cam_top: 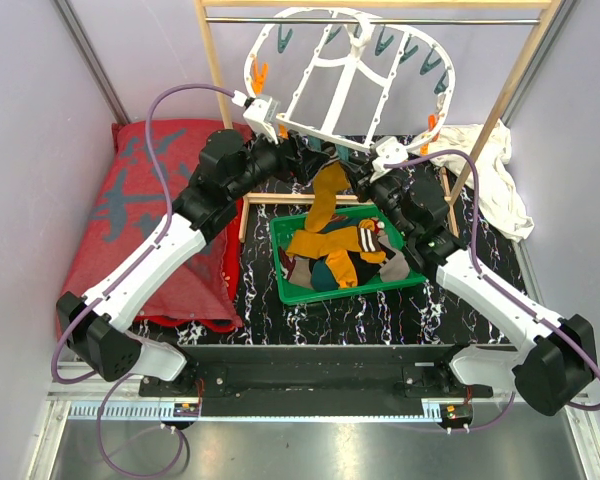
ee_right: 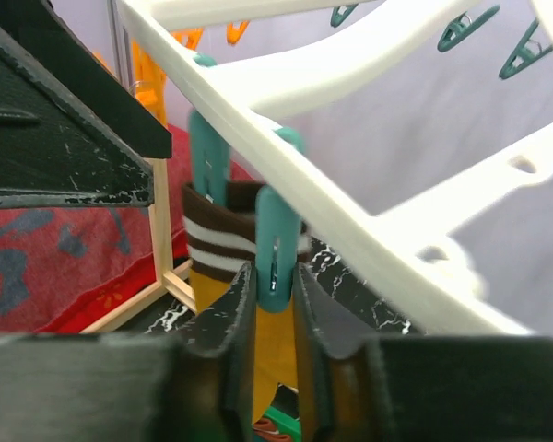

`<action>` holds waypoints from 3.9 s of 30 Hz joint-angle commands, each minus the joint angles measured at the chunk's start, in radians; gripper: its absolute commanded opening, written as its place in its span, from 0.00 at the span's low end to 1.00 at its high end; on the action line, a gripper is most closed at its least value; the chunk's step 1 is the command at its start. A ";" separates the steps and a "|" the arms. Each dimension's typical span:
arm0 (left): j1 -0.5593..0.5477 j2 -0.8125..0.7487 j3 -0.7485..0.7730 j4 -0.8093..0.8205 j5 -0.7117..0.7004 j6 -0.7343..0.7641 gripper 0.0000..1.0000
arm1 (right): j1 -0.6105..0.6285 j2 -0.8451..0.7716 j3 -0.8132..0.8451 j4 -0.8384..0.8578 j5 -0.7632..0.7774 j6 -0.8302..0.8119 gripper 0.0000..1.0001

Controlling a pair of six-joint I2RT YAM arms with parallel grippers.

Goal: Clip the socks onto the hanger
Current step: Open the clamp at the hanger, then pick up the sock from the bin.

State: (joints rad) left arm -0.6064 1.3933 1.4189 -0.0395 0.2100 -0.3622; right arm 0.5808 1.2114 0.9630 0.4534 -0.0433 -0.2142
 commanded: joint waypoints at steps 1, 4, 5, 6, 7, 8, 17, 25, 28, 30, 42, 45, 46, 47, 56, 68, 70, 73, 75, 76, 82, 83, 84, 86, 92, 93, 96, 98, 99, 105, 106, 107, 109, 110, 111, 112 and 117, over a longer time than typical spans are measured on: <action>0.005 -0.046 0.055 0.003 0.006 0.003 0.78 | 0.005 -0.021 0.040 0.028 -0.016 0.012 0.12; 0.005 -0.062 0.066 -0.013 0.014 -0.007 0.78 | 0.005 -0.041 0.031 0.008 -0.027 0.025 0.02; 0.005 -0.065 0.071 -0.020 0.017 -0.009 0.78 | 0.004 -0.049 0.028 -0.005 -0.033 0.033 0.00; 0.005 -0.074 0.072 -0.023 0.023 -0.009 0.79 | 0.005 -0.052 0.029 -0.015 -0.036 0.035 0.00; 0.005 -0.079 0.074 -0.025 0.044 -0.009 0.79 | 0.005 -0.055 0.031 -0.025 -0.041 0.039 0.00; 0.005 -0.082 0.077 -0.030 0.058 -0.009 0.79 | 0.005 -0.053 0.042 -0.050 -0.053 0.047 0.00; -0.019 -0.120 0.115 -0.065 0.175 -0.031 0.81 | 0.005 -0.038 0.111 -0.133 -0.101 0.124 0.00; -0.032 -0.094 0.107 -0.033 0.114 -0.035 0.81 | 0.005 -0.032 0.138 -0.160 -0.135 0.170 0.00; -0.033 -0.057 0.101 0.015 0.115 -0.078 0.79 | 0.004 -0.036 0.135 -0.162 -0.141 0.180 0.00; -0.038 -0.030 0.110 0.023 0.108 -0.087 0.79 | 0.004 -0.039 0.134 -0.165 -0.142 0.185 0.00; -0.043 0.044 0.129 0.072 0.009 -0.080 0.70 | 0.005 -0.047 0.129 -0.167 -0.158 0.194 0.00; -0.043 0.064 0.132 0.085 -0.004 -0.080 0.67 | 0.005 -0.044 0.129 -0.165 -0.161 0.196 0.00; -0.043 0.067 0.133 0.090 -0.006 -0.083 0.66 | 0.005 -0.042 0.128 -0.163 -0.162 0.197 0.00; -0.044 0.072 0.133 0.096 -0.011 -0.090 0.65 | 0.004 -0.042 0.126 -0.162 -0.161 0.197 0.00; -0.047 0.089 0.140 0.139 -0.012 -0.106 0.49 | 0.005 -0.036 0.123 -0.156 -0.161 0.193 0.00; -0.055 0.088 0.123 0.138 -0.020 -0.072 0.09 | 0.005 -0.067 0.086 -0.176 -0.119 0.203 0.32; -0.056 0.087 0.121 0.136 -0.032 -0.060 0.08 | 0.007 -0.090 0.071 -0.182 -0.107 0.210 0.36; -0.058 0.085 0.117 0.136 -0.046 -0.049 0.08 | 0.005 -0.130 0.050 -0.220 -0.086 0.208 0.45; -0.058 0.085 0.112 0.136 -0.052 -0.041 0.10 | 0.005 -0.153 0.036 -0.263 -0.072 0.237 0.47; -0.058 0.085 0.110 0.136 -0.057 -0.040 0.11 | 0.005 -0.183 0.017 -0.278 -0.060 0.248 0.47; -0.058 0.088 0.109 0.135 -0.066 -0.043 0.12 | 0.005 -0.301 -0.102 -0.447 0.080 0.366 0.53; -0.059 0.088 0.109 0.135 -0.066 -0.043 0.12 | 0.004 -0.311 -0.121 -0.488 0.098 0.383 0.55; -0.059 0.088 0.112 0.135 -0.069 -0.043 0.12 | 0.005 -0.320 -0.157 -0.505 0.115 0.421 0.55; -0.059 0.092 0.114 0.133 -0.067 -0.044 0.12 | 0.004 -0.342 -0.196 -0.538 0.147 0.476 0.57; -0.059 0.099 0.118 0.124 -0.069 -0.057 0.12 | 0.005 -0.310 -0.316 -0.545 0.299 0.783 0.58; -0.059 0.099 0.120 0.125 -0.066 -0.060 0.12 | 0.005 -0.270 -0.320 -0.542 0.345 0.824 0.58; -0.059 0.104 0.123 0.122 -0.061 -0.063 0.12 | 0.002 -0.172 -0.291 -0.521 0.410 0.860 0.57; -0.061 0.104 0.124 0.119 -0.061 -0.066 0.12 | -0.013 -0.115 -0.270 -0.510 0.425 0.871 0.55; -0.059 0.104 0.123 0.119 -0.060 -0.066 0.12 | -0.025 -0.061 -0.251 -0.500 0.425 0.887 0.54; -0.061 0.102 0.123 0.116 -0.054 -0.070 0.12 | -0.157 0.114 -0.216 -0.464 0.324 0.964 0.50; -0.061 0.101 0.123 0.115 -0.052 -0.070 0.12 | -0.167 0.128 -0.216 -0.425 0.312 0.964 0.50; -0.061 0.101 0.123 0.115 -0.052 -0.070 0.12 | -0.176 0.141 -0.211 -0.412 0.300 0.952 0.50; -0.061 0.102 0.123 0.115 -0.052 -0.070 0.12 | -0.183 0.181 -0.202 -0.397 0.273 0.947 0.49; -0.061 0.104 0.124 0.115 -0.050 -0.070 0.12 | -0.190 0.195 -0.193 -0.397 0.264 0.944 0.49; -0.061 0.107 0.124 0.115 -0.050 -0.073 0.12 | -0.191 0.226 -0.190 -0.394 0.246 0.941 0.49; -0.061 0.107 0.127 0.115 -0.047 -0.072 0.12 | -0.191 0.238 -0.185 -0.392 0.238 0.940 0.48; -0.061 0.110 0.129 0.112 -0.043 -0.073 0.12 | -0.196 0.309 -0.178 -0.375 0.184 0.923 0.47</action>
State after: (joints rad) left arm -0.6659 1.4986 1.5055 0.0284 0.1791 -0.4274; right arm 0.3908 1.4857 0.7475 0.0238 0.1967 0.7128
